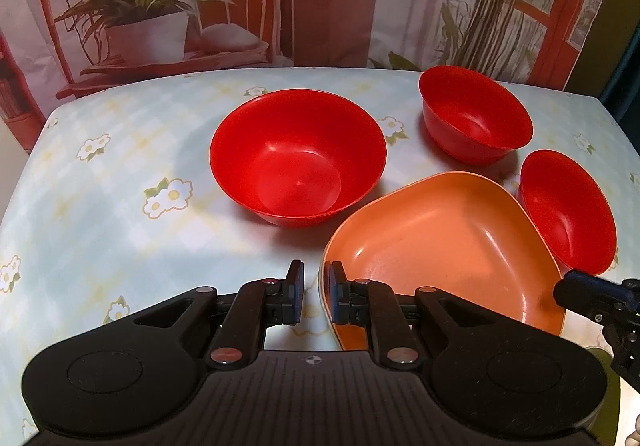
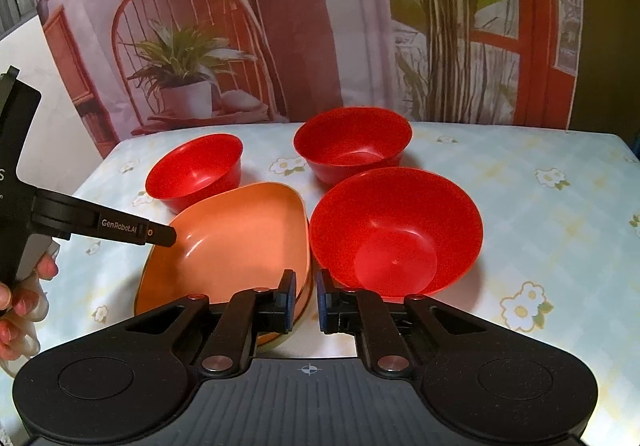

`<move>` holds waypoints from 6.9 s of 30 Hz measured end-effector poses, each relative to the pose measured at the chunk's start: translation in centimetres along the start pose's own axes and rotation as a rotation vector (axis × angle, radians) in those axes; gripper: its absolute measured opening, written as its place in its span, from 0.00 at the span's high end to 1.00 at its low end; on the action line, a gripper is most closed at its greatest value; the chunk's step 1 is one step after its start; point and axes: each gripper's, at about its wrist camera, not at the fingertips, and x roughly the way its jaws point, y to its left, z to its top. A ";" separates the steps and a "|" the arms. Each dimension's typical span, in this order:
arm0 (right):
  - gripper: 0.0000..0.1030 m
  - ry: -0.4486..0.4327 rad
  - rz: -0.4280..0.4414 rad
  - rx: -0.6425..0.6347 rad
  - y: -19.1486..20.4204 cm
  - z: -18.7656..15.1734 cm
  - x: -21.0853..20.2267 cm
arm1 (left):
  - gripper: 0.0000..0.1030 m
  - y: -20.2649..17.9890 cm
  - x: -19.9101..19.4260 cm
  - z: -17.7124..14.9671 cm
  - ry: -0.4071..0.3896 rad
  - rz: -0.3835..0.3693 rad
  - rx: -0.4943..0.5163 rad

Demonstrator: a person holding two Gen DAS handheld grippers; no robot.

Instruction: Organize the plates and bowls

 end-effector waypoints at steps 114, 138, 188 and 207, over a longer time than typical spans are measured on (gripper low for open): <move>0.91 -0.003 0.021 -0.148 0.3 -1.1 -7.5 | 0.86 -2.0 -9.6 -9.5 -0.130 -0.216 -0.040; 0.94 0.074 0.033 -0.209 1.6 4.2 2.7 | 0.85 0.1 -4.3 -5.0 -0.061 -0.148 -0.025; 0.92 0.060 0.001 -0.175 1.2 0.8 0.5 | 0.85 0.6 -4.3 -4.9 -0.072 -0.153 -0.075; 0.79 -0.121 0.071 -0.211 1.9 8.8 -3.9 | 0.85 4.6 -12.1 -0.6 -0.268 -0.089 -0.079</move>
